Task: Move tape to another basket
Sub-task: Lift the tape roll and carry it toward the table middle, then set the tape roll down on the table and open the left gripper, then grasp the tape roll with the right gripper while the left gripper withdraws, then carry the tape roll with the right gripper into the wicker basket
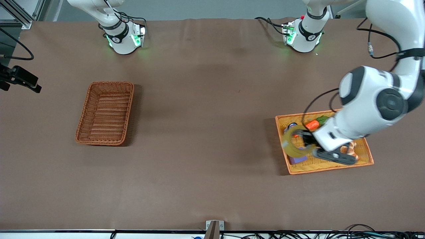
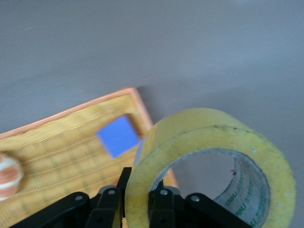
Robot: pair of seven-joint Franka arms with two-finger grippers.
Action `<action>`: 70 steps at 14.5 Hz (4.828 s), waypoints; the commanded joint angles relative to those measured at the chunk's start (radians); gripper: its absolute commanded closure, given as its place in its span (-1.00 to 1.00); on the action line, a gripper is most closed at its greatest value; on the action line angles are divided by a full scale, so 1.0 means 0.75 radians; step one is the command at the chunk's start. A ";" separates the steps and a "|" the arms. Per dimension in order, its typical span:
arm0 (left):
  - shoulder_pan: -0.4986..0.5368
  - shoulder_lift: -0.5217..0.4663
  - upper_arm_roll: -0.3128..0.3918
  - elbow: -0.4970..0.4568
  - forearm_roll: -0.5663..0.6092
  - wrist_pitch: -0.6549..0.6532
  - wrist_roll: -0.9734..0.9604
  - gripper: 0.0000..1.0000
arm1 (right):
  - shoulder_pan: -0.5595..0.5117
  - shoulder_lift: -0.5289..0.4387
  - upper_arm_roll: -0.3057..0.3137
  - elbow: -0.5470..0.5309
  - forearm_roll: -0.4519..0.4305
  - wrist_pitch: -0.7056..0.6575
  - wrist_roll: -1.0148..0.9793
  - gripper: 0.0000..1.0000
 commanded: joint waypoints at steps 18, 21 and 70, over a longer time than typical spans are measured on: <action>-1.065 0.698 0.315 0.348 0.039 0.708 -0.755 0.88 | -0.003 -0.020 0.006 -0.018 0.027 0.001 -0.011 -1.00; -1.094 0.749 0.313 0.350 0.037 0.736 -0.749 0.72 | 0.010 -0.020 0.013 -0.018 0.013 0.003 -0.001 -1.00; -0.012 -0.621 0.268 -0.141 -0.098 -0.483 -0.209 -1.00 | 0.292 0.322 0.352 -0.666 -0.331 0.942 0.883 1.00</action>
